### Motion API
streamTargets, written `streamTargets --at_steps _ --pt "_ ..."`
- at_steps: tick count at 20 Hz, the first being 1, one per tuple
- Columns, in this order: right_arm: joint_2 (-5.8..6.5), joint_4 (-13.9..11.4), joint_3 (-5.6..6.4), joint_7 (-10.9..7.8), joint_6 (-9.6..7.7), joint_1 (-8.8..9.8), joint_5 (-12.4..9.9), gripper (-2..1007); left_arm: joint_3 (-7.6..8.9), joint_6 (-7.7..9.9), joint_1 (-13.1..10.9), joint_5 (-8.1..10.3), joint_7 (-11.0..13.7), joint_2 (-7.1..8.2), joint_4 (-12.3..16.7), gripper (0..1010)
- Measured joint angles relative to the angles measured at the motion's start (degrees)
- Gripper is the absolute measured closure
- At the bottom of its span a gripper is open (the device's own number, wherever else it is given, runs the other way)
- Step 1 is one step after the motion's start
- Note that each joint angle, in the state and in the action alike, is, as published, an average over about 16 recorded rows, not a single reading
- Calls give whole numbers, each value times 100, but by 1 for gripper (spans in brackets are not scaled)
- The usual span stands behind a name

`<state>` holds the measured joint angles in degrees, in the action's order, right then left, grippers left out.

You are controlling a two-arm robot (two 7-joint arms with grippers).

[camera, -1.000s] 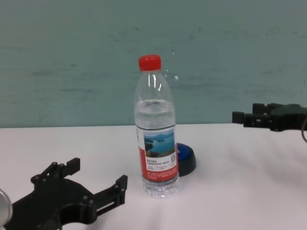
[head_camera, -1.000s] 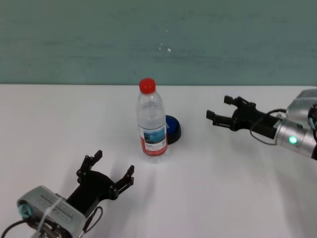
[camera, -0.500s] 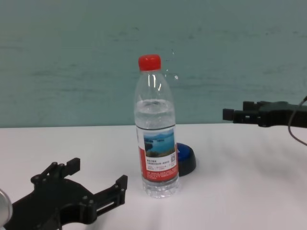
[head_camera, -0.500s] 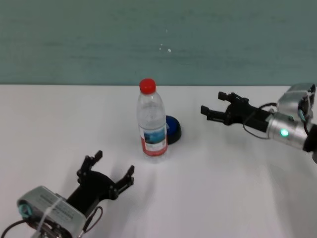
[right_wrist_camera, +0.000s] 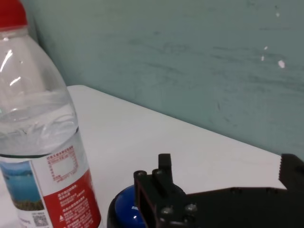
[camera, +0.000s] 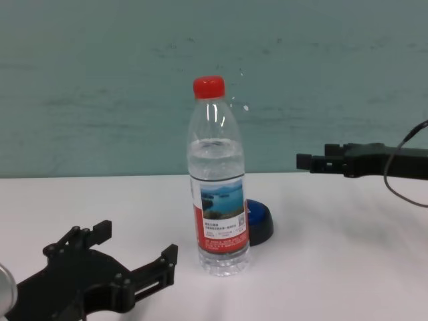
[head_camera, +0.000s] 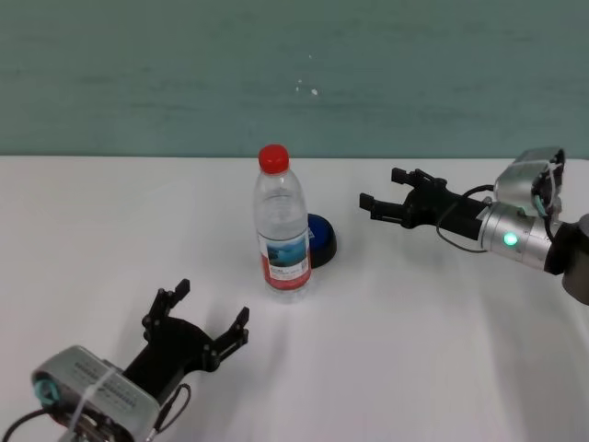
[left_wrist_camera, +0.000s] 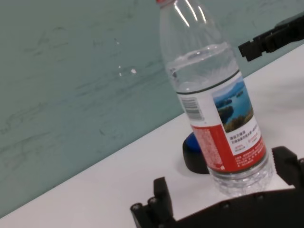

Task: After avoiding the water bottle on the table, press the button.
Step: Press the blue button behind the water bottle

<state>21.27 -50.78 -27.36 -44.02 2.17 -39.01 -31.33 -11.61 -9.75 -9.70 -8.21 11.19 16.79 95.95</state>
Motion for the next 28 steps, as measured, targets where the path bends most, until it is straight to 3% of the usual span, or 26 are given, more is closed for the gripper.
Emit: streamTargets --at_steps 28 --pt "-591 736 -78 -38 237 -328 437 1 0 0 0 0 0 0 0 10"
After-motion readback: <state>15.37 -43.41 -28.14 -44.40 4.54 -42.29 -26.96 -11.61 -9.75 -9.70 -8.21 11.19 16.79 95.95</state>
